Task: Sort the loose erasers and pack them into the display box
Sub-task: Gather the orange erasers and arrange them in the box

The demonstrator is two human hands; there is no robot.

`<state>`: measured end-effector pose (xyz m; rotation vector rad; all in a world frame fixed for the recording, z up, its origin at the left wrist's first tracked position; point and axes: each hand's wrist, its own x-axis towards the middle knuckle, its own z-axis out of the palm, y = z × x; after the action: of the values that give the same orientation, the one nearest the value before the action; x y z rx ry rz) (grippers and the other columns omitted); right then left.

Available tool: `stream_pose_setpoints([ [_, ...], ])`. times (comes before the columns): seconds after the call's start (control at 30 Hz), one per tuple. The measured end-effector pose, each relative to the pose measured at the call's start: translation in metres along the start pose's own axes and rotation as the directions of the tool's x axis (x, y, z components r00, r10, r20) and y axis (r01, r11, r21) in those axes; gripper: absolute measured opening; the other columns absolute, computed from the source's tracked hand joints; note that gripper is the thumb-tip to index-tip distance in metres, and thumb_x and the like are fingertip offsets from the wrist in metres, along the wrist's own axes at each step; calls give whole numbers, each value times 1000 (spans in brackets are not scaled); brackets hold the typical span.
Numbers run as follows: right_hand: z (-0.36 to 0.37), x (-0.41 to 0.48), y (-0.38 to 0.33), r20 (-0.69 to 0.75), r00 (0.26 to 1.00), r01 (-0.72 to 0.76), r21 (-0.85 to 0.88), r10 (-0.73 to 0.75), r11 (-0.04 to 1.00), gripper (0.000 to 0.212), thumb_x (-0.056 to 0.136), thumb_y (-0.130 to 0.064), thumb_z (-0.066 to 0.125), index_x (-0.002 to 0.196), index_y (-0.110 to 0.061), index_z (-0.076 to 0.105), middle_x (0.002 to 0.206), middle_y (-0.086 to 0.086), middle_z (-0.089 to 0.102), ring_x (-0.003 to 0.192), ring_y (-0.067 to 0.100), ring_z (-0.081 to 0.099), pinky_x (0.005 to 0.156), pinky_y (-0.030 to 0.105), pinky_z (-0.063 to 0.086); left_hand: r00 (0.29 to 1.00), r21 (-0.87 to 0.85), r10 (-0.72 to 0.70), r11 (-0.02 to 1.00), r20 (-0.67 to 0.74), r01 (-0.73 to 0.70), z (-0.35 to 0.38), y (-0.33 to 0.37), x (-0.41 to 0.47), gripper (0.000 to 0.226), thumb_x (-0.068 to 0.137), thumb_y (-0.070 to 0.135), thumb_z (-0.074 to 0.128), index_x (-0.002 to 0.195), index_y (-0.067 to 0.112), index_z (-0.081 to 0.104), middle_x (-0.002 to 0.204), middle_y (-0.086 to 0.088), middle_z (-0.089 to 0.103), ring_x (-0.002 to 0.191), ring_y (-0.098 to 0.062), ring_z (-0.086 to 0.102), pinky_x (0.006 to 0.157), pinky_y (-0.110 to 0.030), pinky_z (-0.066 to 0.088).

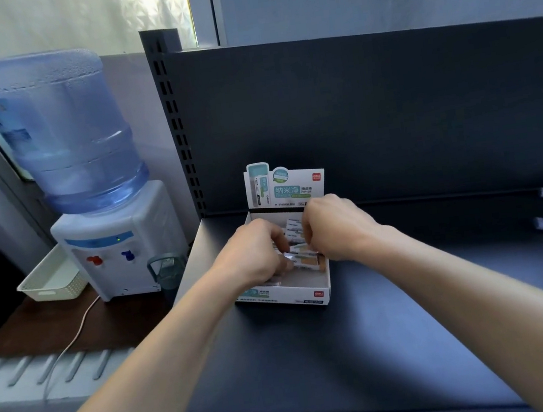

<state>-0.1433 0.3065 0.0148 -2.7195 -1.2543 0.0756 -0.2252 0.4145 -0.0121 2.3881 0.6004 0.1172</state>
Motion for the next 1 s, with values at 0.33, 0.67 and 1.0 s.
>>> stream_pose_setpoints([
  [0.33,-4,3,7,86,996,-15,126,4,992,11,81,-11,66,89,-10,73,97,9,68,88,27,65,71,33,56,1000,-28,-11,1000,3,11,1,-1,3,14,75,9,74,81,17,65,60,0,58,42,-15,54,38,-15,40],
  [0.67,5,-1,-5,118,984,145,-112,-132,983,23,80,-21,65,67,-12,48,83,5,51,84,24,42,67,29,36,995,77,-10,997,103,2,-8,0,1,27,69,4,72,88,20,59,66,3,58,47,-11,54,39,-16,41],
  [1.0,-2,2,-11,176,971,187,-131,-163,974,10,78,-12,63,70,-10,56,62,1,47,66,23,49,45,23,34,988,-5,-76,997,134,77,-12,-5,0,31,71,-5,70,80,16,49,61,-1,54,40,-13,50,36,-16,37],
])
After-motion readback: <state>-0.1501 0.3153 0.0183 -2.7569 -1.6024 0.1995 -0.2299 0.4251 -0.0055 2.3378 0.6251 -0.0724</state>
